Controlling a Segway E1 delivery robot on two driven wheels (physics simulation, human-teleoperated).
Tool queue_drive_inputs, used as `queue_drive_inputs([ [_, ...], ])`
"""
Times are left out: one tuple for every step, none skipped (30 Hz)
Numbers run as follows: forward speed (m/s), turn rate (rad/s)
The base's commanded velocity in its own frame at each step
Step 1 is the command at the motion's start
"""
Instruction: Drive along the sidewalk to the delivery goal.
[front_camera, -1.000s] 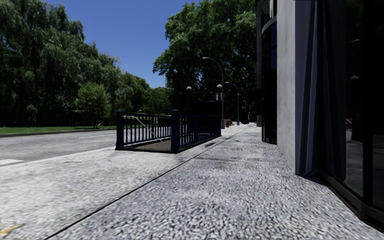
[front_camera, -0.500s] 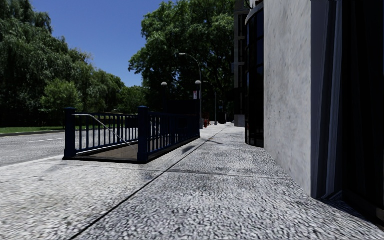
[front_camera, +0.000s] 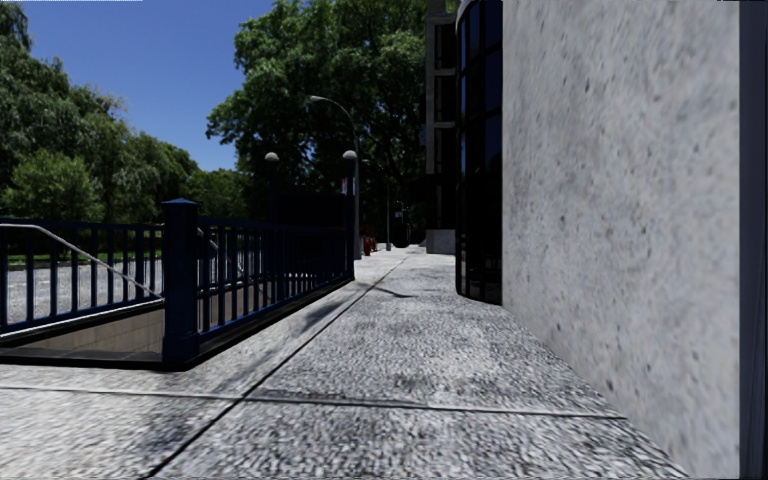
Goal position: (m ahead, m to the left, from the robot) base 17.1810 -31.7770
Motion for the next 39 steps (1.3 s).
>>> queue_drive_inputs([
  [2.00, 0.00],
  [2.00, 0.00],
  [2.00, 0.00],
  [2.00, 0.00],
  [2.00, 0.00],
  [2.00, 0.00],
  [2.00, 0.00],
  [2.00, 0.00],
  [2.00, 0.00],
  [2.00, 0.00],
  [2.00, 0.00],
  [2.00, 0.00],
  [2.00, 0.00],
  [2.00, 0.00],
  [2.00, 0.00],
  [2.00, 0.00],
  [2.00, 0.00],
  [2.00, 0.00],
  [2.00, 0.00],
  [2.00, 0.00],
  [2.00, 0.00],
  [2.00, 0.00],
  [2.00, 0.00],
  [2.00, 0.00],
  [2.00, 0.00],
  [2.00, 0.00],
  [2.00, 0.00],
  [2.00, 0.00],
  [2.00, 0.00],
  [2.00, 0.00],
  [2.00, 0.00],
  [2.00, 0.00],
  [2.00, 0.00],
  [2.00, 0.00],
  [2.00, 0.00],
  [2.00, 0.00],
  [2.00, 0.00],
  [2.00, 0.00],
  [2.00, 0.00],
])
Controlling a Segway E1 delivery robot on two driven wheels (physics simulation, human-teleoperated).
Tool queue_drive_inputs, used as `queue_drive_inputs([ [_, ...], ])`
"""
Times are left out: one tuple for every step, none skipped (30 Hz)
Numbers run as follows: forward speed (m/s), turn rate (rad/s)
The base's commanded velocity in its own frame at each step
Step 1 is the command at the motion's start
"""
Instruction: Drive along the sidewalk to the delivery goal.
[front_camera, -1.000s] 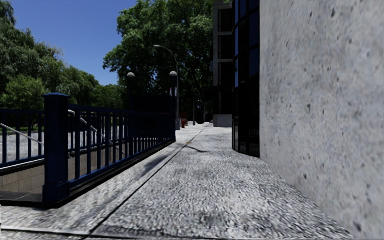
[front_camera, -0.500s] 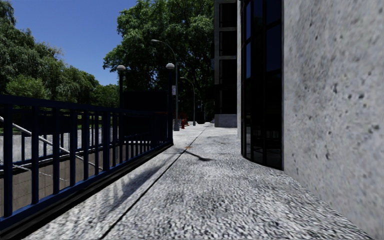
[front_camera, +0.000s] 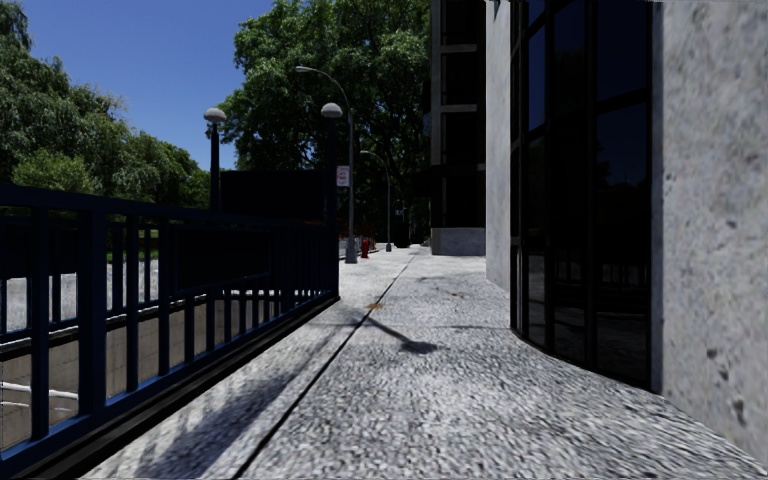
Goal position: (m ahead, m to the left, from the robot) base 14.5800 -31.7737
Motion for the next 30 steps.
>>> queue_drive_inputs([
  [2.00, -0.04],
  [2.00, -0.05],
  [2.00, -0.05],
  [2.00, -0.05],
  [2.00, 0.00],
  [2.00, 0.00],
  [2.00, 0.00],
  [2.00, 0.00],
  [2.00, 0.00],
  [2.00, 0.00],
  [2.00, 0.00],
  [2.00, 0.00],
  [2.00, 0.00],
  [2.00, 0.00],
  [2.00, 0.00],
  [2.00, -0.14],
  [2.00, -0.14],
  [2.00, -0.17],
  [2.00, -0.18],
  [2.00, -0.18],
  [2.00, -0.18],
  [2.00, -0.18],
  [2.00, -0.18],
  [2.00, -0.18],
  [2.00, -0.18],
  [2.00, -0.18],
  [2.00, -0.18],
  [2.00, -0.18],
  [2.00, -0.18],
  [2.00, -0.18],
])
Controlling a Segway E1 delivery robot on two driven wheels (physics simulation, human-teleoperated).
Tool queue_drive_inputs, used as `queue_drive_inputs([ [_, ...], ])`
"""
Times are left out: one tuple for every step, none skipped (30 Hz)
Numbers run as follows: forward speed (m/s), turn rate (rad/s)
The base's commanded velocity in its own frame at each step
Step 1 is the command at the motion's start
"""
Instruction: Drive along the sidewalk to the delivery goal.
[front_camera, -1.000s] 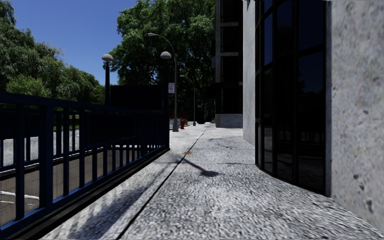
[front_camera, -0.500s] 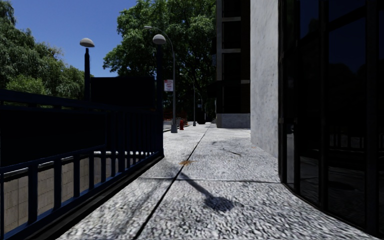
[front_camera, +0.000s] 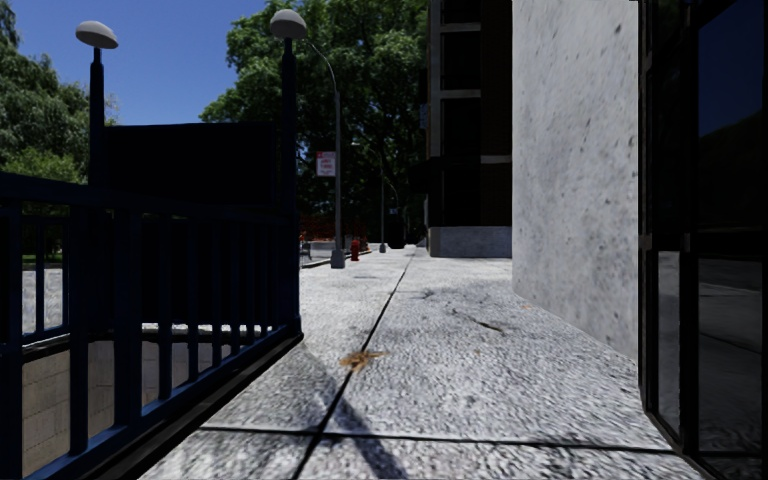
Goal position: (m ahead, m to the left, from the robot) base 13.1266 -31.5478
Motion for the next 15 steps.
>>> queue_drive_inputs([
  [2.00, -0.17],
  [2.00, -0.17],
  [2.00, -0.17],
  [2.00, -0.17],
  [2.00, -0.17],
  [2.00, -0.17],
  [2.00, -0.17],
  [2.00, -0.17],
  [2.00, -0.17],
  [2.00, -0.17],
  [2.00, -0.17],
  [2.00, -0.17],
  [2.00, -0.17],
  [2.00, -0.19],
  [2.00, -0.22],
])
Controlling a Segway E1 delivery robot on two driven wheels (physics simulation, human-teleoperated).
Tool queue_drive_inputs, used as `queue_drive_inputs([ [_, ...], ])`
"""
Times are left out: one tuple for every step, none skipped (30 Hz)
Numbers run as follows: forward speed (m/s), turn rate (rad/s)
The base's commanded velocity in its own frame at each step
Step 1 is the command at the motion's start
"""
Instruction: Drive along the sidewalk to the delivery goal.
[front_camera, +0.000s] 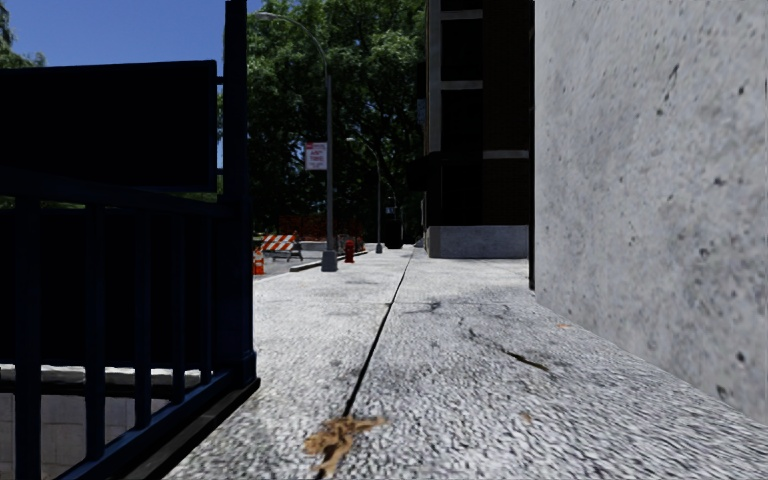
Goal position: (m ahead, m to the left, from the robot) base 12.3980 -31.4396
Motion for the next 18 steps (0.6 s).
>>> queue_drive_inputs([
  [2.00, -0.22],
  [2.00, -0.24],
  [2.00, -0.31],
  [2.00, -0.37],
  [2.00, -0.37],
  [2.00, -0.38],
  [2.00, -0.38],
  [2.00, -0.38],
  [2.00, -0.38],
  [2.00, -0.38],
  [2.00, -0.38],
  [2.00, -0.38],
  [2.00, -0.38],
  [2.00, -0.27],
  [2.00, 0.00],
  [2.00, 0.00],
  [2.00, 0.00],
  [2.00, 0.00],
])
